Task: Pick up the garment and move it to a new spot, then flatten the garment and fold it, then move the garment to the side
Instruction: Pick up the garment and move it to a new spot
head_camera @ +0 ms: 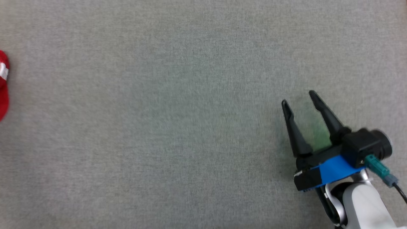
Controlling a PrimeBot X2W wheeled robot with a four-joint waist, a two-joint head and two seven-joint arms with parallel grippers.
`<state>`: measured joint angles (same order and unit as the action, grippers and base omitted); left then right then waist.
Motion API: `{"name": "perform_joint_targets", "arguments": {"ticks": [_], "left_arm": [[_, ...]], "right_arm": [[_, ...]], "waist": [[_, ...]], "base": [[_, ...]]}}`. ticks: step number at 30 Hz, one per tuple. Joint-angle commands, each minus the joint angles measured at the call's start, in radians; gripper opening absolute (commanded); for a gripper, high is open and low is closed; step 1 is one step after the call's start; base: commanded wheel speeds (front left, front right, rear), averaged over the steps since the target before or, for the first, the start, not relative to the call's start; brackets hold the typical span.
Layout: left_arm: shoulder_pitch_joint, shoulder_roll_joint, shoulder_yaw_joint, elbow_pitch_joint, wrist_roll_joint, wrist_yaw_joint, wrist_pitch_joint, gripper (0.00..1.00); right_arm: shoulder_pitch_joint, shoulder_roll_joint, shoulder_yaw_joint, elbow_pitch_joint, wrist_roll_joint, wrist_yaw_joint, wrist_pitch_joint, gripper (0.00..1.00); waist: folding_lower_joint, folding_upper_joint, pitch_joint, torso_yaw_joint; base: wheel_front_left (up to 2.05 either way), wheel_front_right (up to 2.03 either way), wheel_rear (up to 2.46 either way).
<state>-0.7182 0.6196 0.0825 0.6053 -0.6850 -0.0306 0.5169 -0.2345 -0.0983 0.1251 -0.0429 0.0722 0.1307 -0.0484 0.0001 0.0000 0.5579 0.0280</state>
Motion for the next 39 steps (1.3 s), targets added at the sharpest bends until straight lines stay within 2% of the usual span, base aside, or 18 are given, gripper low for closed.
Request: {"name": "perform_joint_targets", "arguments": {"ticks": [1, 5, 10, 15, 23, 30, 34, 39], "left_arm": [[-0.023, 0.016, -0.011, -0.026, 0.017, -0.022, -0.031, 0.00], [-0.066, 0.024, -0.058, -0.100, 0.039, -0.066, -0.073, 0.00], [-0.107, 0.005, -0.148, -0.223, 0.054, -0.090, -0.067, 0.00], [-0.094, -0.041, -0.238, -0.390, 0.049, -0.094, -0.011, 0.00], [-0.043, -0.154, -0.392, -0.552, -0.017, -0.099, 0.076, 0.00], [0.046, -0.263, -0.466, -0.545, -0.081, -0.099, 0.048, 0.00], [0.112, -0.296, -0.491, -0.463, -0.110, -0.100, 0.020, 0.00], [0.155, -0.290, -0.514, -0.345, -0.090, -0.101, -0.020, 0.00]], "right_arm": [[0.012, 0.008, 0.007, 0.014, 0.006, 0.000, -0.009, 1.00], [0.025, 0.018, 0.014, 0.058, 0.023, 0.000, -0.027, 1.00], [0.066, 0.034, 0.020, 0.115, 0.050, 0.000, -0.050, 1.00], [0.104, 0.043, 0.019, 0.141, 0.068, 0.000, -0.060, 1.00], [0.145, 0.047, 0.000, 0.139, 0.082, 0.000, -0.054, 1.00], [0.150, 0.048, 0.009, 0.128, 0.112, 0.000, -0.056, 1.00], [0.141, 0.048, 0.014, 0.128, 0.122, 0.000, -0.057, 1.00], [0.126, 0.048, 0.022, 0.134, 0.131, 0.000, -0.066, 1.00]], "waist": [[-0.0001, 0.0000, -0.046, -0.010], [-0.0001, 0.0000, -0.147, -0.014], [-0.0001, 0.0000, -0.286, -0.039], [-0.0001, 0.0000, -0.393, -0.090], [-0.0001, 0.0000, -0.462, -0.184], [-0.0001, 0.0000, -0.450, -0.264], [-0.0001, 0.0000, -0.431, -0.304], [-0.0001, 0.0000, -0.411, -0.329]], "base": [[0.00, 0.00, 0.00], [0.00, 0.00, 0.00], [0.00, 0.00, 0.00], [0.00, 0.00, 0.00], [0.00, 0.00, 0.00], [0.00, 0.00, 0.00], [0.00, 0.00, 0.00], [0.00, 0.00, 0.00]]}}
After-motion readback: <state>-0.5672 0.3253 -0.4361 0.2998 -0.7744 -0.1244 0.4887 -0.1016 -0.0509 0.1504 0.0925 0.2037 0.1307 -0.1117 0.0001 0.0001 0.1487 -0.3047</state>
